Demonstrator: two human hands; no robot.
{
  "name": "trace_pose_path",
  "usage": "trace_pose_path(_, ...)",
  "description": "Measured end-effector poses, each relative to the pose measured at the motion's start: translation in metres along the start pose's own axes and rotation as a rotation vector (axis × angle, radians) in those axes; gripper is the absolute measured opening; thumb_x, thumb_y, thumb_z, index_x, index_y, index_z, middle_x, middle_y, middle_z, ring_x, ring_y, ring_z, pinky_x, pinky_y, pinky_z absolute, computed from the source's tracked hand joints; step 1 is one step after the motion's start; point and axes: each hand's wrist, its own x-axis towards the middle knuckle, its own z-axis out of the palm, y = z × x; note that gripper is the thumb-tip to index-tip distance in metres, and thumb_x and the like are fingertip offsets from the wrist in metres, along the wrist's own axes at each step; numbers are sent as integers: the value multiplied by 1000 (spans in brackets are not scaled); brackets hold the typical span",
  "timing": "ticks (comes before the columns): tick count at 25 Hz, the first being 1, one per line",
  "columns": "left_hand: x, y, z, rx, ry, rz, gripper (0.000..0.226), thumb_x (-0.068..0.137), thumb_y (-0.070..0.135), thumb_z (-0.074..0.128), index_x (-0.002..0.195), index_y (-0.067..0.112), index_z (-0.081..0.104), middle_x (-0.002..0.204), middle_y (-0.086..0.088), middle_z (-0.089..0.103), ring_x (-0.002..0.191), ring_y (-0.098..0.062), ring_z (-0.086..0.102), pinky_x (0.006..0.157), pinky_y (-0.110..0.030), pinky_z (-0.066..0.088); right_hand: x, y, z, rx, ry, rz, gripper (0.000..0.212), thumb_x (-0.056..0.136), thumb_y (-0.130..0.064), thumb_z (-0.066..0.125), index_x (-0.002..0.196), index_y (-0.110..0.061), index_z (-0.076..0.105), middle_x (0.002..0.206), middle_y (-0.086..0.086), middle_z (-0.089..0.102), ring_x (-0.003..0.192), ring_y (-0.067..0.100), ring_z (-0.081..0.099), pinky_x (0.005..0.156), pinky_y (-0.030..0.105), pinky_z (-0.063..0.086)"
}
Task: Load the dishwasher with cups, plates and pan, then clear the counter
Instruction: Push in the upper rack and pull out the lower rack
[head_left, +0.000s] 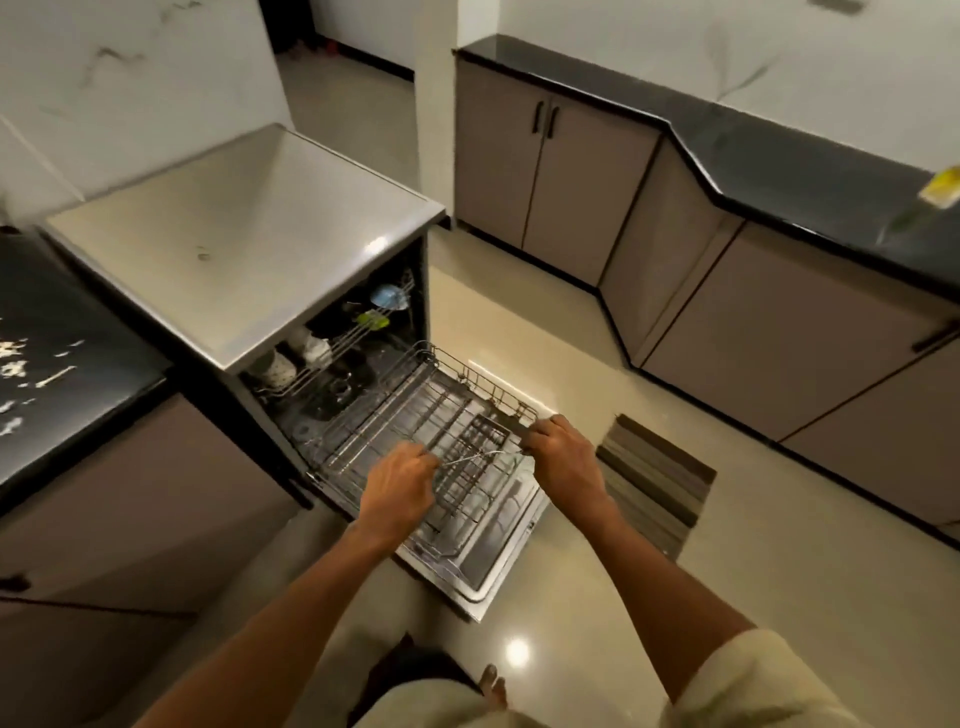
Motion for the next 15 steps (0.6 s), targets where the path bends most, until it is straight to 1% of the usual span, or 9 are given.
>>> trace_pose_path(2,9,22,18,-13,-38,13,8,90,13,69,95,17,75,86,4,63,76,-8,49,61,-15,28,-10,30,-9,-12,-3,27,11,82,-8,78,90,-15,78,90,1,69,86,19,58,61,33,54)
trace_pose_path(3,15,31,28,-12,-64,19,9,91,15,68,96,18,74,87,6,62,77,-6,48,61,-15,29,-12,44,-13,-14,0,38,11,81,-10,79,91,-16,79,90,1,69,86,18,57,61,32,53)
trace_pose_path(6,37,50,50,-22,-109,30,12,94,18,64,102,23,71,92,9,60,80,-6,47,66,-18,39,-6,81,-17,-15,-16,69,12,80,-13,82,91,-19,79,90,0,67,87,16,56,61,29,53)
trace_pose_path(9,56,62,71,-26,-102,12,13,95,16,59,99,21,70,89,8,59,80,-7,48,69,-21,44,8,111,-13,-25,-63,75,11,84,-15,79,94,-21,79,91,-2,66,89,15,55,63,29,52)
trace_pose_path(11,72,65,89,-25,-72,-23,13,94,11,60,91,18,71,83,8,58,75,-8,49,63,-20,45,25,133,-3,-18,-100,62,13,87,-18,76,99,-23,78,92,-2,65,90,14,54,65,27,50)
trace_pose_path(13,92,67,107,-44,-33,-68,15,88,2,68,83,16,70,77,9,56,68,-7,49,54,-14,40,49,157,7,-5,-156,29,16,89,-23,74,105,-24,77,95,-4,63,92,12,53,68,24,46)
trace_pose_path(15,115,71,125,-61,6,-131,15,85,0,71,80,14,70,76,7,58,66,-7,50,53,-11,35,81,181,16,-11,-218,-17,17,90,-26,72,107,-24,77,97,-5,63,94,12,52,70,24,46)
